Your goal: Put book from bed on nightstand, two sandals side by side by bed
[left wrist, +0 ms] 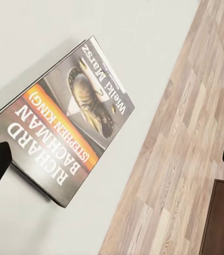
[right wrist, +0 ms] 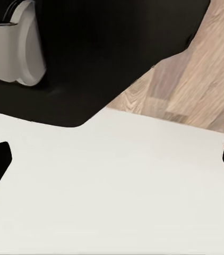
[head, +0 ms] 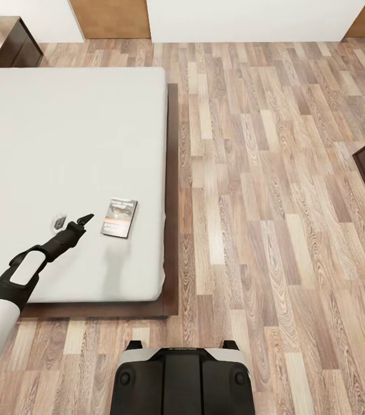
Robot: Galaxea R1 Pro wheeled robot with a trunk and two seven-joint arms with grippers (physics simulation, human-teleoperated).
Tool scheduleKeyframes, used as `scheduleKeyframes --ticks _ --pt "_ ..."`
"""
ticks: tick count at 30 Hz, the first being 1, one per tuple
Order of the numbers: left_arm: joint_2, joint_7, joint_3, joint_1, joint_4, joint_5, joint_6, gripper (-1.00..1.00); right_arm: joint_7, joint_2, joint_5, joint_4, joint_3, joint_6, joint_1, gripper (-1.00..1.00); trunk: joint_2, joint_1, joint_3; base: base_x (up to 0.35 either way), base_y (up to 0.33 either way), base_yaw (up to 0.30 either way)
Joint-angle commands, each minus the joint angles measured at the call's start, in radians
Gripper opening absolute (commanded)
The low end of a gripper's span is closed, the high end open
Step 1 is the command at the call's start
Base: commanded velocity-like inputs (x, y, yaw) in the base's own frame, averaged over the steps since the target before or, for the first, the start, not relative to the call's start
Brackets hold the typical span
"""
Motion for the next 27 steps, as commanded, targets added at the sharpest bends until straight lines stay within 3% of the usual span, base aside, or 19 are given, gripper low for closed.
scheduleKeyframes --ticks 1,6,13,21,27 --pt "0.000 -0.001 0.001 0.000 0.000 0.010 0.008 1.00 0.000 -0.001 -0.011 0.024 0.007 -0.017 0.000 1.00 -0.001 0.001 -0.001 0.000 0.000 0.000" --pt "0.000 0.000 0.000 0.000 0.000 0.010 0.007 1.00 0.000 0.001 -0.013 0.143 0.005 -0.093 0.001 1.00 -0.001 0.001 -0.001 0.000 0.000 0.000" --pt "-0.001 0.002 -0.002 0.000 0.000 0.009 0.006 1.00 -0.001 -0.002 -0.014 0.238 0.002 -0.126 0.017 1.00 -0.001 0.001 -0.001 0.000 0.000 0.000" --pt "-0.001 0.002 -0.006 0.001 -0.001 0.008 0.005 1.00 -0.001 -0.009 -0.016 0.265 -0.017 -0.135 0.106 1.00 -0.001 0.001 -0.001 0.000 0.000 0.000" --pt "-0.002 0.005 -0.008 0.000 -0.003 0.008 0.005 1.00 -0.001 -0.018 -0.040 0.270 -0.026 -0.138 0.190 1.00 -0.001 0.001 -0.001 0.000 0.000 0.000"
